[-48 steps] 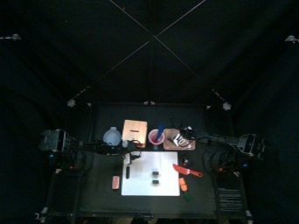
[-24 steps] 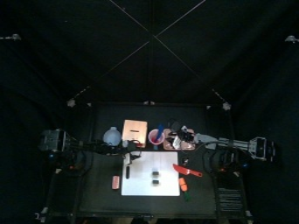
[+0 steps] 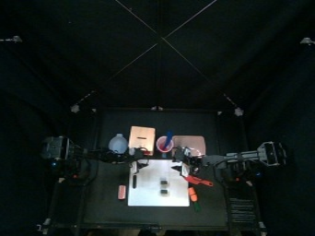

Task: Place sushi on board then cut the sushi with the knife then place the pieces on the plate
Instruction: Place the 4 sushi pieces on the plate

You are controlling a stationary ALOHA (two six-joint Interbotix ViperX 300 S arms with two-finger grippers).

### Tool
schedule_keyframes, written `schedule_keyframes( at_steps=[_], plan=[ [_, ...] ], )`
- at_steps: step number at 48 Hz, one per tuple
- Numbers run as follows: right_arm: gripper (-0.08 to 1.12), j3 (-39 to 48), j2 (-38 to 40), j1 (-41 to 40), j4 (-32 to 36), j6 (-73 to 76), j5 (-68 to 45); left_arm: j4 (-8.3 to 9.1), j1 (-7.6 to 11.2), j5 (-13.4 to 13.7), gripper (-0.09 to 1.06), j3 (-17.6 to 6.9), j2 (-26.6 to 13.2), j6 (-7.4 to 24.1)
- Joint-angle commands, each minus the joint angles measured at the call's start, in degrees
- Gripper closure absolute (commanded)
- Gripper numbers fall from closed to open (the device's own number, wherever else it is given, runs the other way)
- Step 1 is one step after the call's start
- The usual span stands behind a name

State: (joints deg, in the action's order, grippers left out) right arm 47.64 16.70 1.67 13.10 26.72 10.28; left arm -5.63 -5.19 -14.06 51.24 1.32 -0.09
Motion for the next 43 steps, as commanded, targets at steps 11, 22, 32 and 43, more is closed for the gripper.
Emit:
schedule_keyframes(
  at_steps=[11,22,32,43],
  plan=[
    [0.25,-4.7,-7.0,6.1,-9.3,-0.2,-2.7,-1.23,-0.26,0.4,0.17,-0.9,0.4,0.2],
    [0.25,-8.4,-13.5,8.5,-9.9,-0.4,-3.3,-1.23,-0.35,0.5,0.17,-0.8,0.4,0.3],
    [0.25,-9.8,-17.5,8.3,-8.5,-0.5,-3.0,-1.23,-0.35,0.6,0.17,-0.8,0.4,0.3],
    [0.25,-10.3,-19.2,8.1,-7.5,-0.4,-3.0,-1.23,-0.35,0.6,0.17,-1.0,-0.1,0.3]
  ],
)
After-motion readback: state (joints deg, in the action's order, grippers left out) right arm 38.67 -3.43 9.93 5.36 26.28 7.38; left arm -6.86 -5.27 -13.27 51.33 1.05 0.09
